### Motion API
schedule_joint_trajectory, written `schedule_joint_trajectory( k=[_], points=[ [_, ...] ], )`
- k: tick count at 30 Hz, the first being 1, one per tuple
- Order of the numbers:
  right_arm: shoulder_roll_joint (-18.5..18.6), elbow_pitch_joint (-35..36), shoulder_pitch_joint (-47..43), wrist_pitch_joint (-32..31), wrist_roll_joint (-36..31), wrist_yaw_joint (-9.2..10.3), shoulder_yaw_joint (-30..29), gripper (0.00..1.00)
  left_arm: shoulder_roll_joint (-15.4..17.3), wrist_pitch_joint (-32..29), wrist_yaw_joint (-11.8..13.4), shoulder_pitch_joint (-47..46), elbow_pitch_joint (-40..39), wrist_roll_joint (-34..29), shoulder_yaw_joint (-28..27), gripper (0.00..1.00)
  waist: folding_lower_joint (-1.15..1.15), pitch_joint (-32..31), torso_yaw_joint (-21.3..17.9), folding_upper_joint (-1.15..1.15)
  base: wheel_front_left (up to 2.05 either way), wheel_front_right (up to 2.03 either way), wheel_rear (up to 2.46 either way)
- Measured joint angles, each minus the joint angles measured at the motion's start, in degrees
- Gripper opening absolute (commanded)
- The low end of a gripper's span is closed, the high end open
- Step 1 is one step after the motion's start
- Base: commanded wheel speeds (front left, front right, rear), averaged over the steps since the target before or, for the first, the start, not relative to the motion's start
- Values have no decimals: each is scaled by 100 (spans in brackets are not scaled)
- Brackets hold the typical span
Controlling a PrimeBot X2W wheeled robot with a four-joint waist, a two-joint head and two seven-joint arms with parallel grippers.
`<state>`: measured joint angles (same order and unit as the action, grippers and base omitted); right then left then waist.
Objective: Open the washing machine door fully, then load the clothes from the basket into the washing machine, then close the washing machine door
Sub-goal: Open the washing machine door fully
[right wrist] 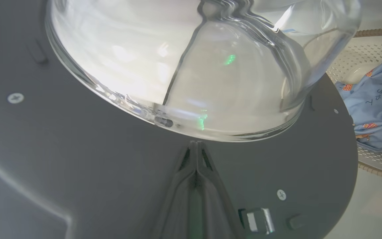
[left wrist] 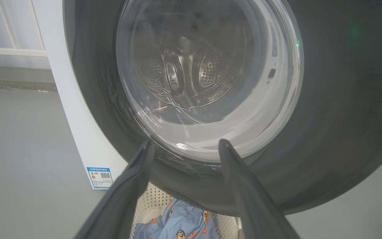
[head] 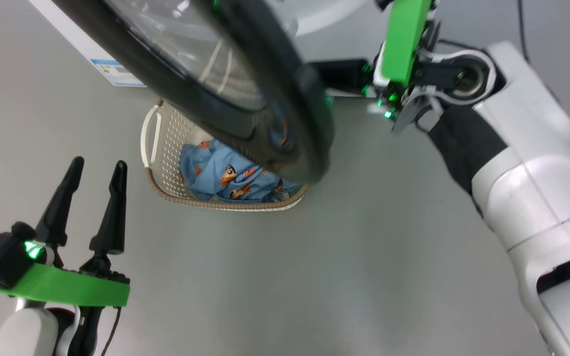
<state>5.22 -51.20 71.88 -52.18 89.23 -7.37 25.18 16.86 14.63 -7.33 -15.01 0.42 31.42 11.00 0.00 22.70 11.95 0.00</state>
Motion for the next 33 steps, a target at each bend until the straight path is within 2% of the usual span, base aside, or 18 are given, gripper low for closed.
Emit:
schedule_joint_trajectory(
  k=[12,25,28,33],
  points=[
    [-11,1045,-739,-7,492,0,821,0,-27,0,0,43,27,-102,-19,100,0,-252,32,0,0,0,0],
    [2,1294,-911,414,1125,0,1704,0,-44,0,0,93,97,-103,-38,100,0,-260,162,0,0,0,0],
    [1,1444,-923,620,1556,0,2173,0,-60,0,0,92,111,-103,-37,100,0,-264,161,0,0,0,0],
    [-5,1513,-915,820,1861,-1,2559,0,-70,0,0,90,120,-103,-37,100,0,-268,168,0,0,0,0]
  ],
)
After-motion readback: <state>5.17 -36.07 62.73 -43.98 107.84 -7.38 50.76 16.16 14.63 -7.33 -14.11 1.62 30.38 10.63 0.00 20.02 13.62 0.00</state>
